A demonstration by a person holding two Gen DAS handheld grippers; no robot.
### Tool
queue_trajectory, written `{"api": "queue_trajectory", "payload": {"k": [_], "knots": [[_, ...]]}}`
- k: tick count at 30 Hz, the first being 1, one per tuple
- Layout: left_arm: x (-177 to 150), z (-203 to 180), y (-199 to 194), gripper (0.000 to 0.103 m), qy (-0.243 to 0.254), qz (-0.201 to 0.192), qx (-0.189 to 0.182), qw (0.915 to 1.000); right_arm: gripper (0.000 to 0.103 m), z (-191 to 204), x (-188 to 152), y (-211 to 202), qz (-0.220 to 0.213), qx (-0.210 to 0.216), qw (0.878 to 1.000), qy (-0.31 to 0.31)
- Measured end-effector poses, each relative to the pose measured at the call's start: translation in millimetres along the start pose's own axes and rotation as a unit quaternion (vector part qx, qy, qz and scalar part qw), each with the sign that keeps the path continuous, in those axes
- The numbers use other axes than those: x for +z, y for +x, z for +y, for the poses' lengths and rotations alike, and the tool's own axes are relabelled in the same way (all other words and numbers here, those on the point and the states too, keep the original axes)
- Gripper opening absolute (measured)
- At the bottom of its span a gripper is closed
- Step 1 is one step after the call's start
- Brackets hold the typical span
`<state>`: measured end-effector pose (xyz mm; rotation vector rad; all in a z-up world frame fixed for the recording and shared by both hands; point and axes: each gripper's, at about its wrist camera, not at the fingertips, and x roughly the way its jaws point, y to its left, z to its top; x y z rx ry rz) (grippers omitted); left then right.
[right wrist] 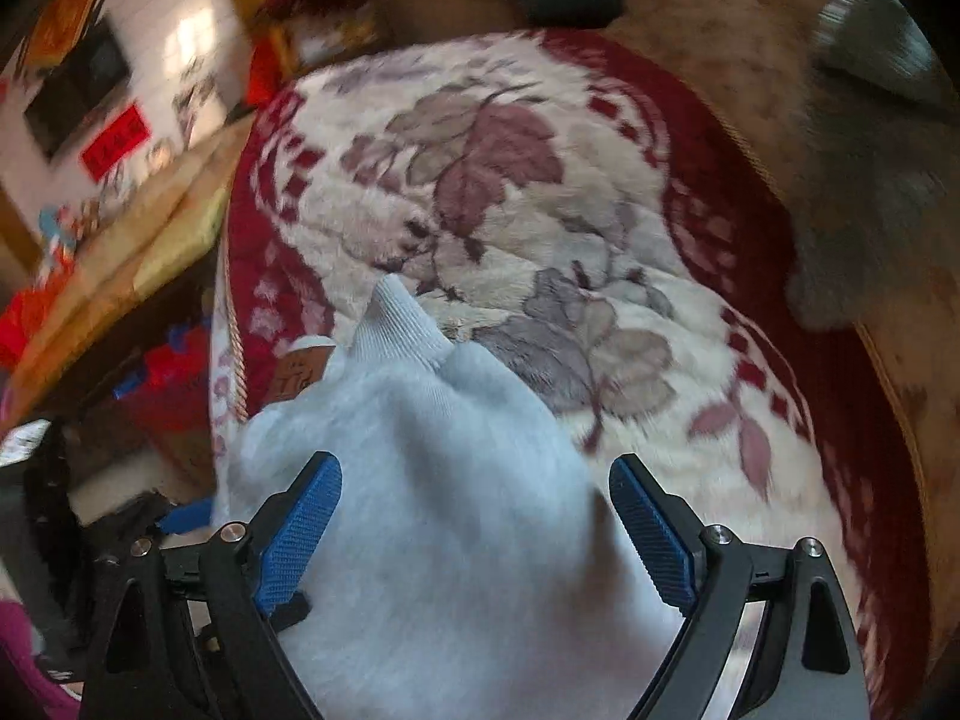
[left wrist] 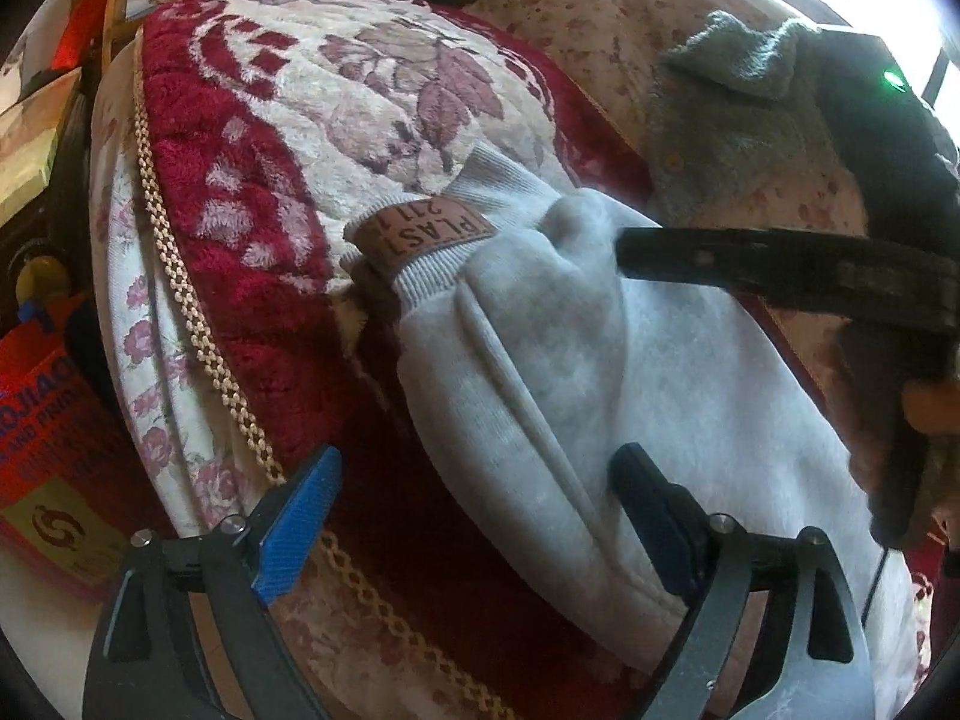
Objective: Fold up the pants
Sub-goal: 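Grasp the folded sweatpants near the label with the left gripper while the right gripper grasps the cuff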
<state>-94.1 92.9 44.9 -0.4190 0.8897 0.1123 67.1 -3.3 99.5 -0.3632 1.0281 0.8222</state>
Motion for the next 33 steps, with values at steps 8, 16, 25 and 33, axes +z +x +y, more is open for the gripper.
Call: {"api": "queue_trajectory", "payload": {"k": [8,16,25,33], "knots": [[10.8,2.3,22.6,0.101,-0.011,-0.008,-0.004,0.9999,0.098,-17.7,29.0,58.0,0.058,0.078,0.995,-0.020],[16.2,-1.7,36.6,0.088,0.007,-0.065,-0.040,0.9970,0.059,-22.8,17.9,65.8,0.040,0.167,0.985,-0.002],[25.7,-21.7,-7.6,0.031,0.029,-0.089,-0.095,0.9911,0.047,-12.6,20.8,3.1,-0.012,0.161,0.987,-0.024],[10.8,-98.3,-80.6,0.031,0.141,-0.171,-0.069,0.9727,0.052,-22.1,-6.1,-106.8,-0.102,0.170,0.980,-0.009]]}}
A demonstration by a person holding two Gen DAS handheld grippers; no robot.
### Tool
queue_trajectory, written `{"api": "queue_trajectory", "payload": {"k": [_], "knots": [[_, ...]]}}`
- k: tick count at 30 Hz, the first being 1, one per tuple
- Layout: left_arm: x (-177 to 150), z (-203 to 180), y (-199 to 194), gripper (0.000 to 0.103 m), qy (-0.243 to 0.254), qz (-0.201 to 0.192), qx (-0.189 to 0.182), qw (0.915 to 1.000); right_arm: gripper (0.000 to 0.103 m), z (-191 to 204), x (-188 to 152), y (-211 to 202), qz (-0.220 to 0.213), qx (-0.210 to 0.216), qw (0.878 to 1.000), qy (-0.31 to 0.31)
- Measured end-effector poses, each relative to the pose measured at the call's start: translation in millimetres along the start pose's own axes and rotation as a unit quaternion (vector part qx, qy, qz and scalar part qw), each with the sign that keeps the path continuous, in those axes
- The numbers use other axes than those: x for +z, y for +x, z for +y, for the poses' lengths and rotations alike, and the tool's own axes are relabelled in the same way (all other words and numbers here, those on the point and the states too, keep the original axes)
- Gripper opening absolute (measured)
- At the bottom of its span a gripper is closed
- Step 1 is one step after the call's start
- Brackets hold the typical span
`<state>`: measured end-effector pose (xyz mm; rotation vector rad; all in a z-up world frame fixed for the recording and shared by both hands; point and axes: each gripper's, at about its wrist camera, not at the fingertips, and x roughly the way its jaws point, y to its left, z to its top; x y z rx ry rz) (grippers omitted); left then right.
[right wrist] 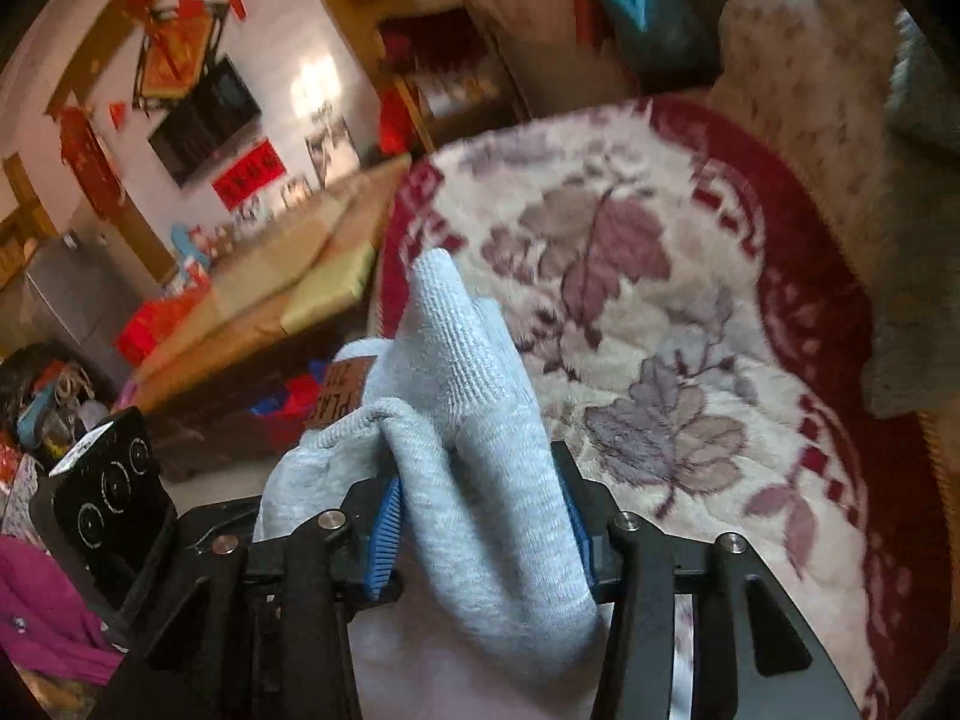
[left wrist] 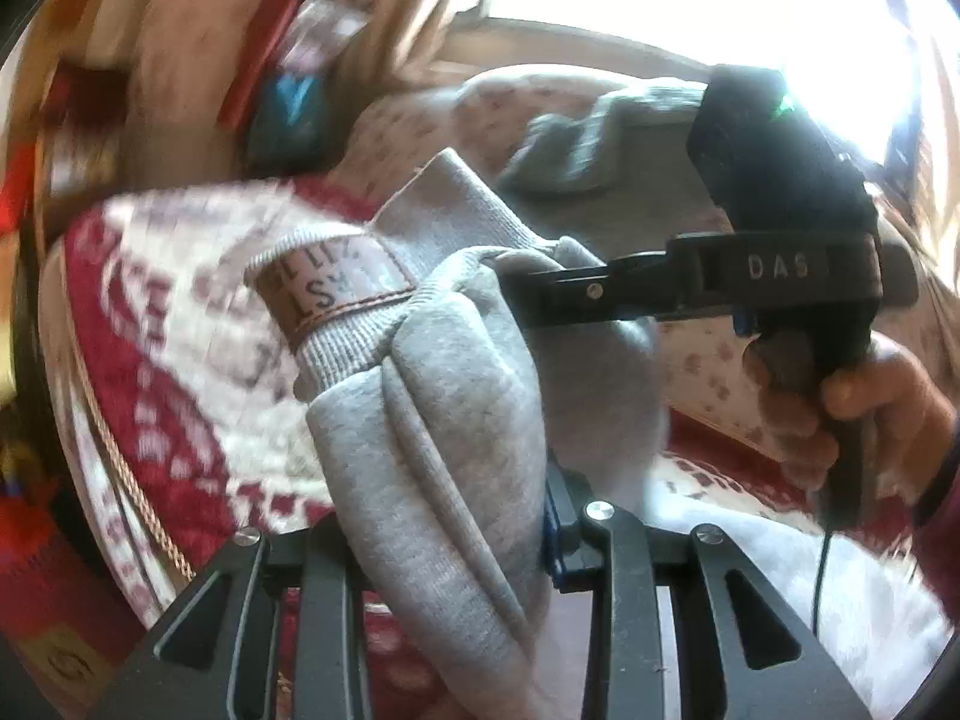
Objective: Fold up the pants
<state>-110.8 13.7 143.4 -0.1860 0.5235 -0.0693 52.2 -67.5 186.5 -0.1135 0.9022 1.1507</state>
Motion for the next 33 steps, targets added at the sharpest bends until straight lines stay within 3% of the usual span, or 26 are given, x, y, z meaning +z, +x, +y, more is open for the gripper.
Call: {"api": "queue_trajectory", "payload": {"k": [6,8,13,14,15,17,19,21,24,27,30,33], "knots": [[-22.7,-87.6,-28.1,0.031,0.105,-0.023,-0.016,0.9941,0.058,11.1,-50.8,-92.4,-0.035,-0.044,0.998,0.025],[-43.3,-113.0,-34.2,0.031,0.135,-0.022,-0.019,0.9904,0.060,9.3,-81.3,-117.4,-0.039,-0.060,0.996,0.049],[-101.7,-156.3,-31.9,0.037,0.202,0.021,-0.044,0.9782,0.063,-8.3,-177.6,-150.3,-0.032,-0.090,0.985,0.144],[-112.0,-163.2,-31.3,0.047,0.213,0.035,-0.052,0.9751,0.063,-13.0,-199.9,-152.2,-0.018,-0.101,0.980,0.169],[-123.1,-169.4,-31.2,0.062,0.222,0.054,-0.068,0.9712,0.063,-18.6,-219.5,-154.9,-0.006,-0.113,0.974,0.194],[-135.4,-176.0,-37.9,0.079,0.229,0.068,-0.095,0.9663,0.063,-24.2,-246.7,-162.1,0.011,-0.142,0.964,0.224],[-141.0,-179.2,-52.9,0.081,0.238,0.064,-0.118,0.9621,0.064,-23.8,-265.6,-178.7,0.005,-0.167,0.956,0.242],[-139.1,-176.5,-67.5,0.087,0.240,0.050,-0.131,0.9606,0.068,-17.9,-273.6,-196.8,-0.010,-0.190,0.950,0.249],[-124.0,-169.0,-86.8,0.093,0.219,0.026,-0.150,0.9636,0.077,1.6,-272.8,-230.1,-0.066,-0.202,0.946,0.244],[-104.2,-170.4,-88.9,0.093,0.202,0.015,-0.141,0.9691,0.085,17.6,-255.1,-246.0,-0.125,-0.206,0.943,0.230],[-89.6,-172.6,-74.8,0.093,0.190,0.022,-0.110,0.9754,0.086,18.9,-231.5,-226.6,-0.117,-0.199,0.948,0.218],[-90.9,-168.5,-51.4,0.093,0.175,0.045,-0.094,0.9790,0.086,11.6,-215.3,-189.4,-0.073,-0.212,0.954,0.199]]}}
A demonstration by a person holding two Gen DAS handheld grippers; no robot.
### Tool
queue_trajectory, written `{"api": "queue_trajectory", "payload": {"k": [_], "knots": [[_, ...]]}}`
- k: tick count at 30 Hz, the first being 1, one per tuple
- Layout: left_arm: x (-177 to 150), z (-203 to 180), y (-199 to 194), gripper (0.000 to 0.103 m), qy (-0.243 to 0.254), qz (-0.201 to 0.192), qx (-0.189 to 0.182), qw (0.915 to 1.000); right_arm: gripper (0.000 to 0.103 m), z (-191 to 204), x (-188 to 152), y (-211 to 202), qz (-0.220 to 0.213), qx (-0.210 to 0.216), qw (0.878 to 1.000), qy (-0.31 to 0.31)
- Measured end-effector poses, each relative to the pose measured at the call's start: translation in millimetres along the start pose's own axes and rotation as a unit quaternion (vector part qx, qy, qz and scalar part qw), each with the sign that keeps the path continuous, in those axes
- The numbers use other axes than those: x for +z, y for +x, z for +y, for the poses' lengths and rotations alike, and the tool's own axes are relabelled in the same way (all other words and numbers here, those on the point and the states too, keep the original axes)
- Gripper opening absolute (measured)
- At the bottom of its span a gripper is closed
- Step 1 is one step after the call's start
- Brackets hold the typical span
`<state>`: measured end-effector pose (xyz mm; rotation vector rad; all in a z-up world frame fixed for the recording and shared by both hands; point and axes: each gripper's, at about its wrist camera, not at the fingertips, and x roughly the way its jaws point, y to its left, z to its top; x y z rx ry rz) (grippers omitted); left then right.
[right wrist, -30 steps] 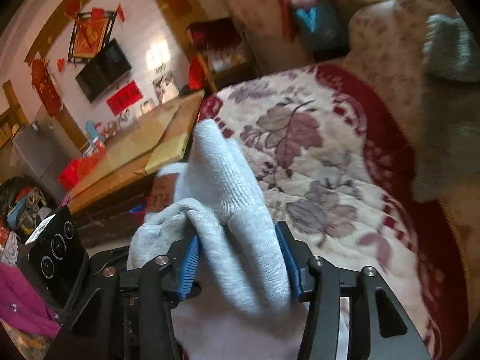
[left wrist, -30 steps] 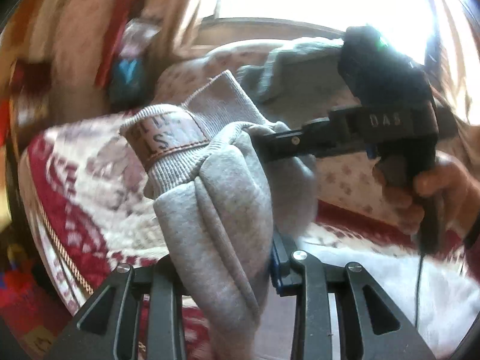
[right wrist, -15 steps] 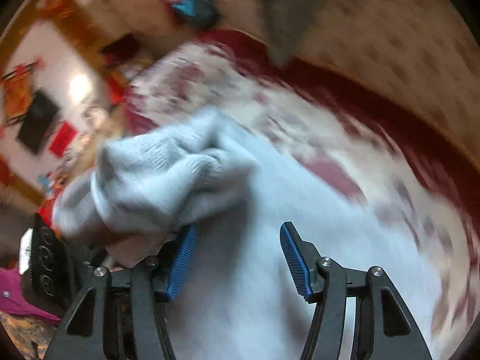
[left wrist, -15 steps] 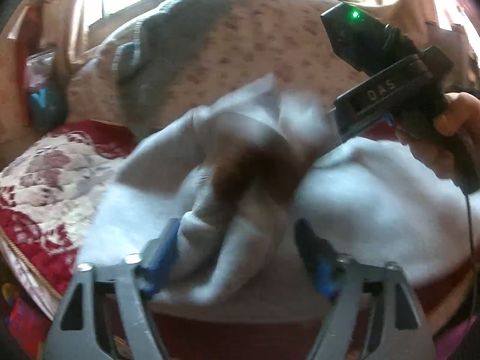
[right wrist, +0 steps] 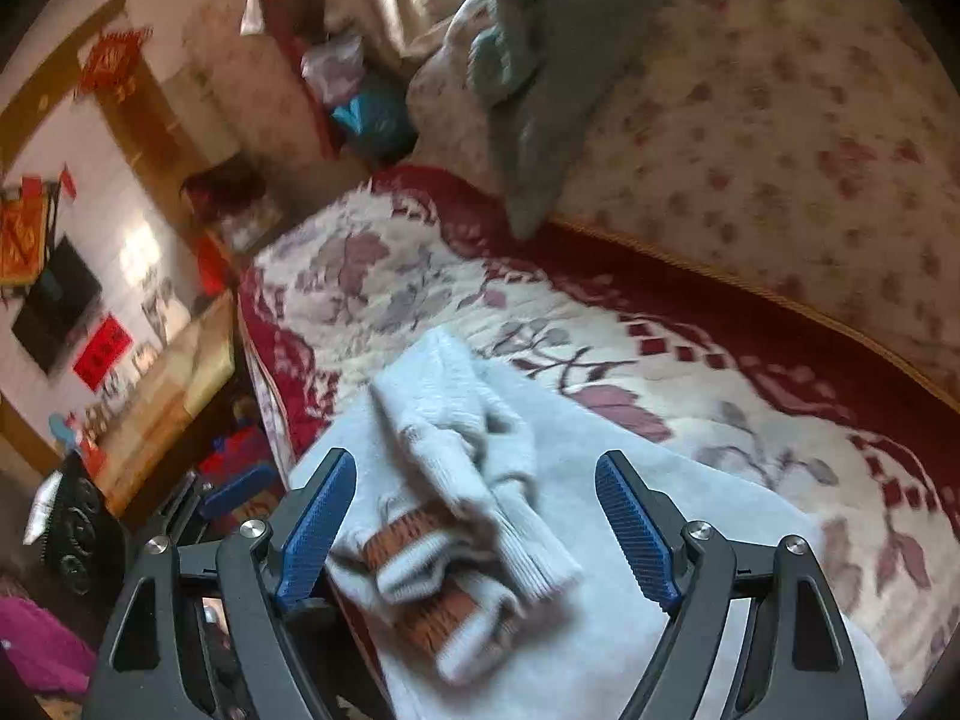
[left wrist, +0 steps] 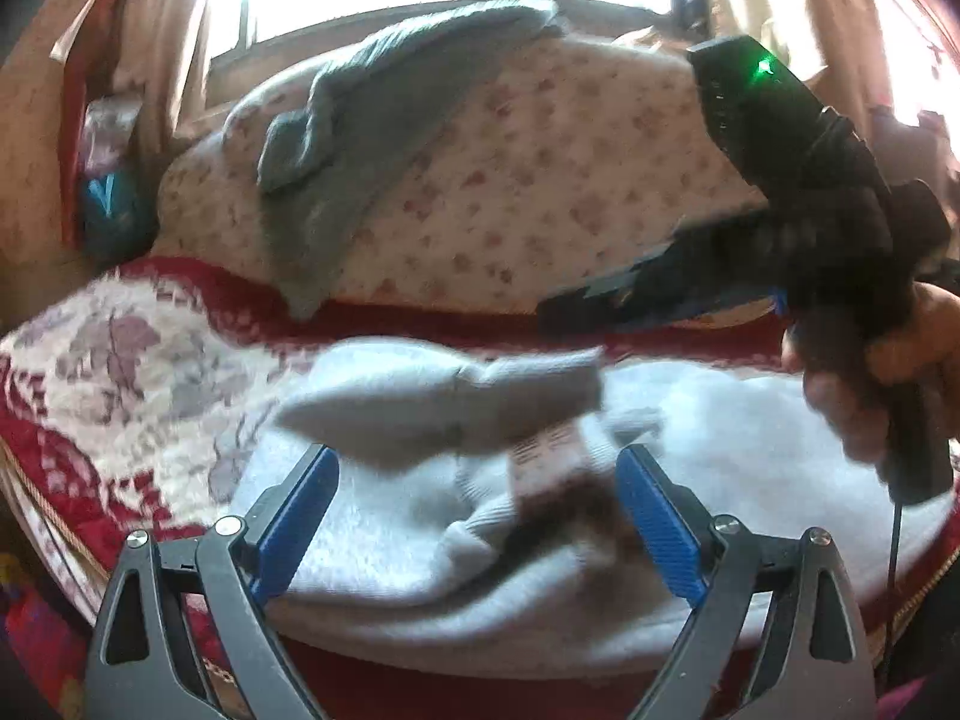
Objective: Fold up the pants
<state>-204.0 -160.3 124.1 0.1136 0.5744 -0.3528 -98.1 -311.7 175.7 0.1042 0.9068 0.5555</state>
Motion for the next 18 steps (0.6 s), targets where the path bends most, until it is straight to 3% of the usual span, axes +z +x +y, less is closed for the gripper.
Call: {"api": "queue_trajectory", "payload": {"k": [5,9,18], "knots": [[-17.9,3.3,39.9,0.093,-0.035,0.078,-0.019,0.9962,0.086,-10.9,-5.9,55.9,0.053,-0.144,0.988,-0.030],[-19.7,-5.2,43.8,0.093,-0.023,0.076,-0.002,0.9968,0.086,-35.7,-14.0,48.8,0.049,-0.111,0.992,0.031],[-3.1,-14.5,29.7,0.093,-0.022,0.081,0.031,0.9960,0.086,-30.1,-41.0,-32.3,-0.008,-0.111,0.992,0.058]]}}
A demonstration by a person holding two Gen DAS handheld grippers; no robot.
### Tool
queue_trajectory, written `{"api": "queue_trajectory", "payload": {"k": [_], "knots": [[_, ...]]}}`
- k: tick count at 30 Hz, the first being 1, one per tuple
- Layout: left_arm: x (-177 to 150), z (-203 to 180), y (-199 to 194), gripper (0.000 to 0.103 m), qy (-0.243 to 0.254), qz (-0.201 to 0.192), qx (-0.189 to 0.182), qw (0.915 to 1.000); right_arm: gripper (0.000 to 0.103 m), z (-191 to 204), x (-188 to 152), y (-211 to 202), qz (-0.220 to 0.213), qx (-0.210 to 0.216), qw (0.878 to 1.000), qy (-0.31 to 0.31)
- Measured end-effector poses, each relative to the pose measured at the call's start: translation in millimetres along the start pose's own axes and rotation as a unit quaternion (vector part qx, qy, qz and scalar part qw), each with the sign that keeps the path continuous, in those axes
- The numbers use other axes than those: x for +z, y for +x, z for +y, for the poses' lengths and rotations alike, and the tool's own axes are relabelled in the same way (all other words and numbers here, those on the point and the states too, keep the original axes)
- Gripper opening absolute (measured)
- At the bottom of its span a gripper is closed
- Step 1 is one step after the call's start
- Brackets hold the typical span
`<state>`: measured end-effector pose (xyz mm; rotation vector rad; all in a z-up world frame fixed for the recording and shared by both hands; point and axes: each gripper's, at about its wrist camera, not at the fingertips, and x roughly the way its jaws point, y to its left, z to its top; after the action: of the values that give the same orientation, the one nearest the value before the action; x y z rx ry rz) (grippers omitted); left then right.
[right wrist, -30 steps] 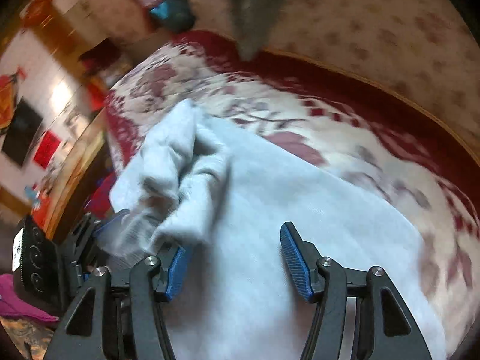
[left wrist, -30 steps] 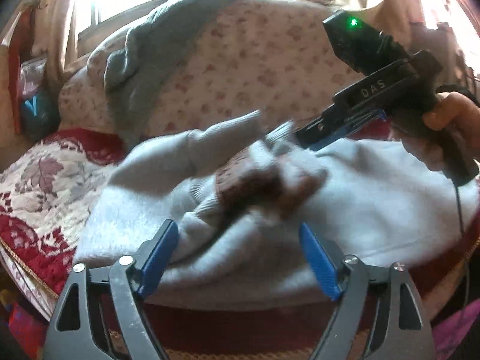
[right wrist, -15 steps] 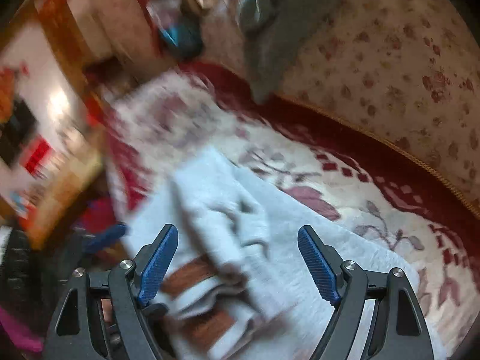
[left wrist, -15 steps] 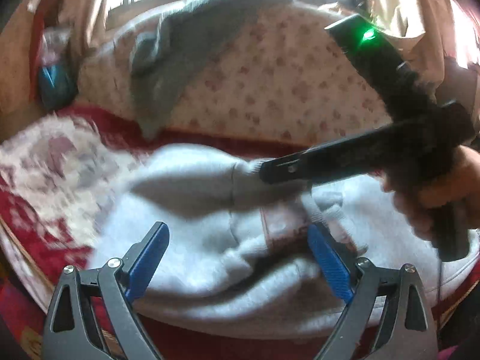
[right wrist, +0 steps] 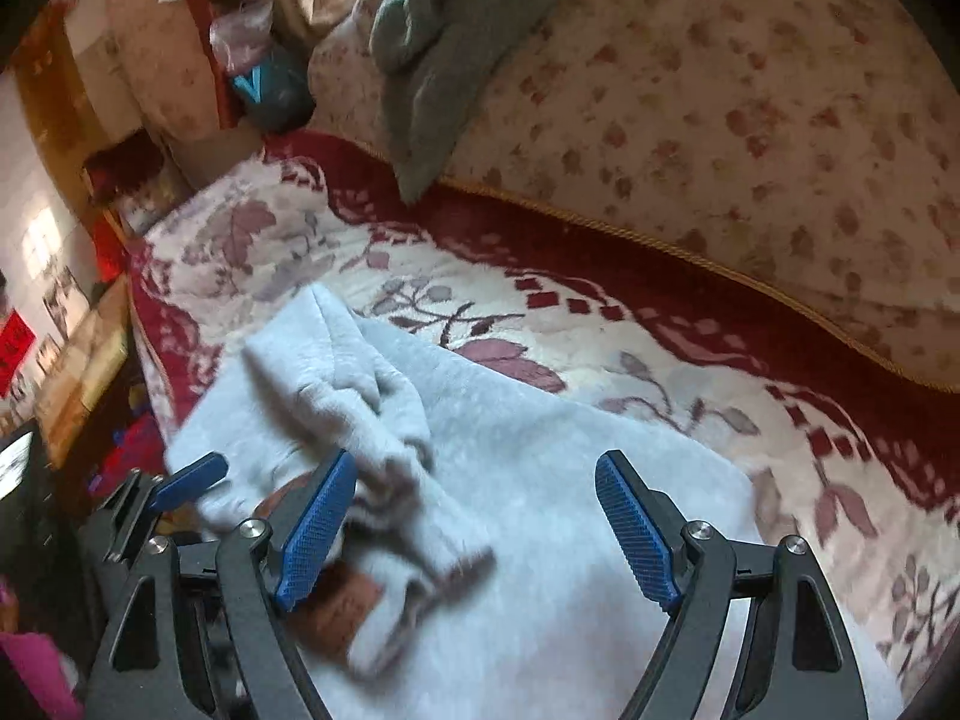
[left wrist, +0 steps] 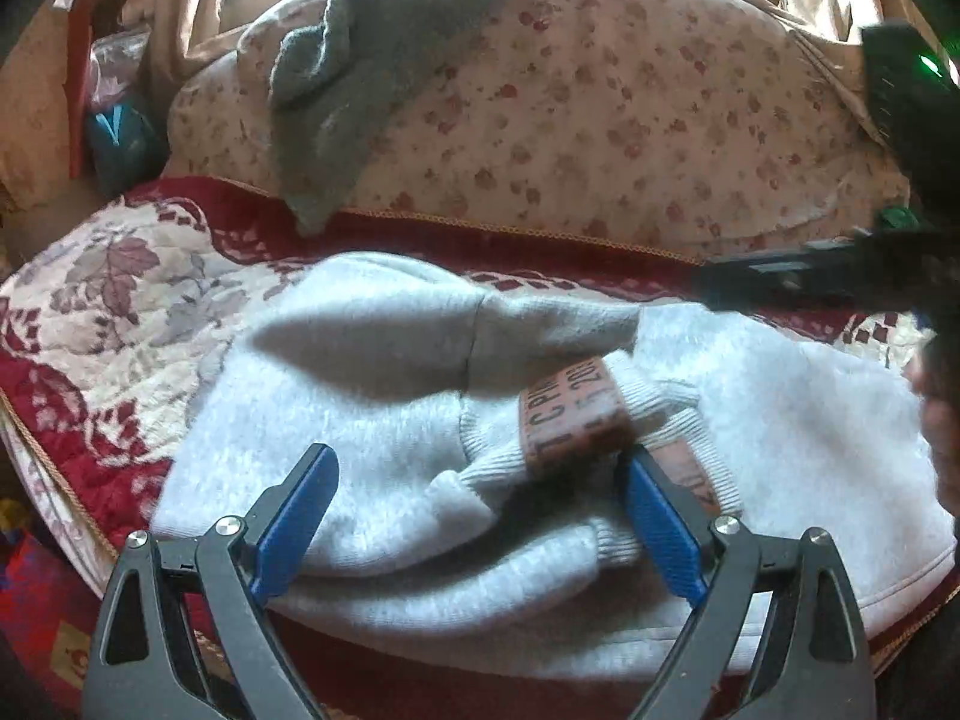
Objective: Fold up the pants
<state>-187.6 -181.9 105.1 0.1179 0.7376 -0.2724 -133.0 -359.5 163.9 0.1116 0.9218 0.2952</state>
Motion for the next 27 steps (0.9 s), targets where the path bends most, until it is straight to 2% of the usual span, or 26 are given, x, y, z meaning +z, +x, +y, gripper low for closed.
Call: {"api": "queue_trajectory", "payload": {"k": [11,27], "knots": [[19.9,-34.5,-20.7,0.093,0.020,-0.024,-0.011,0.9995,0.087,-29.3,-49.0,-56.7,-0.021,-0.013,0.998,0.052],[20.7,-91.5,-14.1,0.093,0.057,-0.011,-0.042,0.9974,0.092,-60.7,-110.2,-112.4,-0.025,-0.041,0.994,0.095]]}}
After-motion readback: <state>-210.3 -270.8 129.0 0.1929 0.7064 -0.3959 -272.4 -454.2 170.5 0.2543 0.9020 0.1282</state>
